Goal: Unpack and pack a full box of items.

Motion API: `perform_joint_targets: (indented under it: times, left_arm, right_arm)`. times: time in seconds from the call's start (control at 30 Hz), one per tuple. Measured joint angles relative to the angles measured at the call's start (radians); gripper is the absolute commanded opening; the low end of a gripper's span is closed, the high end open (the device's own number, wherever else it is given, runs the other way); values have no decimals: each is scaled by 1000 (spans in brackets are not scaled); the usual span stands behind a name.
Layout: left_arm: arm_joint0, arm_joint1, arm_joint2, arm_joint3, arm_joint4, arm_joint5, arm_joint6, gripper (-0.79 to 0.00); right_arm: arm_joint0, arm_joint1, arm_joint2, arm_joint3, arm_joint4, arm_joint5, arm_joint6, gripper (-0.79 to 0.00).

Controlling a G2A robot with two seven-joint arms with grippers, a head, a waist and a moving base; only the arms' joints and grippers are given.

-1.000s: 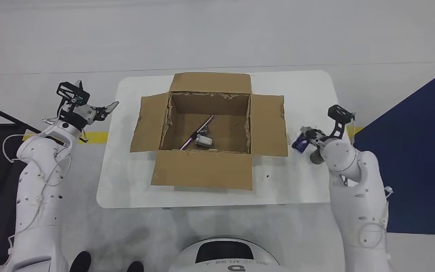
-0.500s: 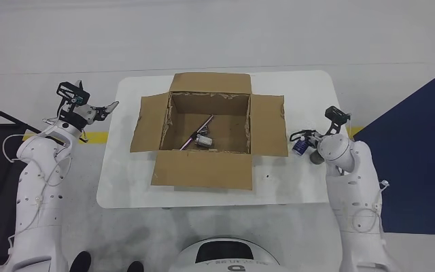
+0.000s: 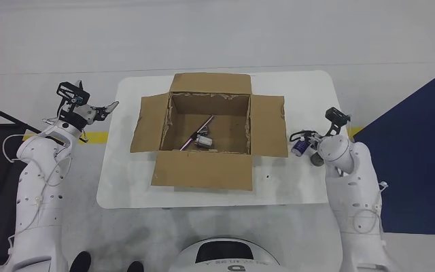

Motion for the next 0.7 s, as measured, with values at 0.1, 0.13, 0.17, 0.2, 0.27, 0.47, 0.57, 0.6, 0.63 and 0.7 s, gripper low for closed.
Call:
perform_joint_targets:
  times: [0.1,0.13,0.17,0.2,0.27,0.47,0.57,0.6,0.63,0.7]
  left_arm:
    - [0,0,0,0,0,0,0,0]
    - [0,0,0,0,0,0,0,0]
    - [0,0,0,0,0,0,0,0]
    - [0,0,0,0,0,0,0,0]
    - [0,0,0,0,0,0,0,0]
    - [0,0,0,0,0,0,0,0]
    - [0,0,0,0,0,0,0,0]
    - [0,0,0,0,0,0,0,0]
    - [0,0,0,0,0,0,0,0]
    - [0,0,0,0,0,0,0,0]
  right_arm:
    - [-12,0,7,-19,11,-1,-18,-283]
    - [-17,1,8,-26,18,-6,-25,-277]
    - [-23,1,11,-35,27,-15,-32,-249]
    - [-32,1,16,-48,42,-28,-43,-219]
    - [-50,1,26,-69,62,-42,-61,-62]
    - [-102,2,59,-137,131,-86,-124,-55]
    - [-161,-1,93,-210,213,-138,-201,0]
    - [-181,-2,101,-232,242,-160,-226,0]
    - [-202,-4,110,-253,273,-186,-250,0]
    - [-251,-6,129,-299,351,-261,-300,0]
